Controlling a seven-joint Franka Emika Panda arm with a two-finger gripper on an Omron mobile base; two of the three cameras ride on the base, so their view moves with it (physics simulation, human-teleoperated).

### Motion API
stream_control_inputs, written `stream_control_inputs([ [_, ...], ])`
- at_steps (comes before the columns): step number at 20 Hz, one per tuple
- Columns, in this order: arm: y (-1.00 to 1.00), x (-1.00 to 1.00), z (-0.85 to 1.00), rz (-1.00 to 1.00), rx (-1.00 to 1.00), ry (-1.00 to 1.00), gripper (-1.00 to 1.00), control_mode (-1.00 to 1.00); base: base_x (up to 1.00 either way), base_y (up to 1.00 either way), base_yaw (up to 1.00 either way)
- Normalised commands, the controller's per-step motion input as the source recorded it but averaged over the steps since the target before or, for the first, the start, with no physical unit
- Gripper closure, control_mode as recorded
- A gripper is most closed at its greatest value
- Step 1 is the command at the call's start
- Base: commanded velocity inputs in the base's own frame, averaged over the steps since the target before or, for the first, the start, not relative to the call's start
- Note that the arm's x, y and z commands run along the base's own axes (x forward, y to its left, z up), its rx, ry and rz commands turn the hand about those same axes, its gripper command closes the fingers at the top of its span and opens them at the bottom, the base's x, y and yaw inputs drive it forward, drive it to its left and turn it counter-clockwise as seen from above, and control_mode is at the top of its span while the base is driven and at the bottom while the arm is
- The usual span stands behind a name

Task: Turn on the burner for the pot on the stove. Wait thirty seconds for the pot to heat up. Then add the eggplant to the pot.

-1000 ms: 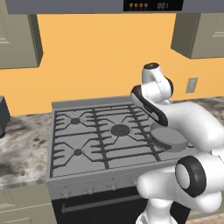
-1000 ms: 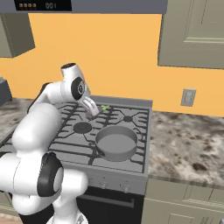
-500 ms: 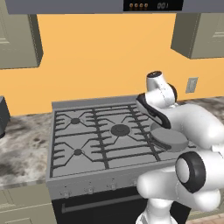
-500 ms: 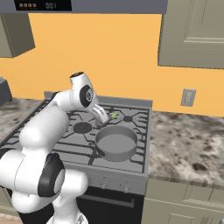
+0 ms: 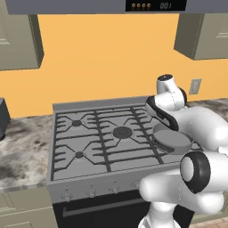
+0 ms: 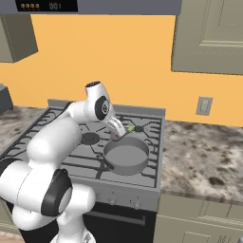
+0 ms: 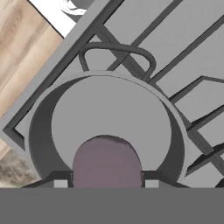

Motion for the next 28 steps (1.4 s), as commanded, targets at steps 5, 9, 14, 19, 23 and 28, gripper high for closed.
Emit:
stream_control_inputs([
  [5,-0.26,0.0,-0.22,0.03,0.1,0.02,1.0,-1.0,0.0,0.0,0.0],
  [9,-0.14,-0.03,-0.22,0.08,0.07,0.0,1.0,-1.0,0.0,0.0,0.0],
  [14,-0.03,0.0,-0.29,0.07,0.01,0.0,1.0,-1.0,0.0,0.0,0.0],
  [19,0.0,0.0,-0.15,0.01,0.0,0.0,1.0,-1.0,0.0,0.0,0.0],
  [23,0.0,-0.04,-0.03,0.0,0.0,0.0,1.0,-1.0,0.0,0.0,0.0],
  [28,0.0,-0.08,-0.08,0.0,0.0,0.0,1.0,-1.0,0.0,0.0,0.0],
])
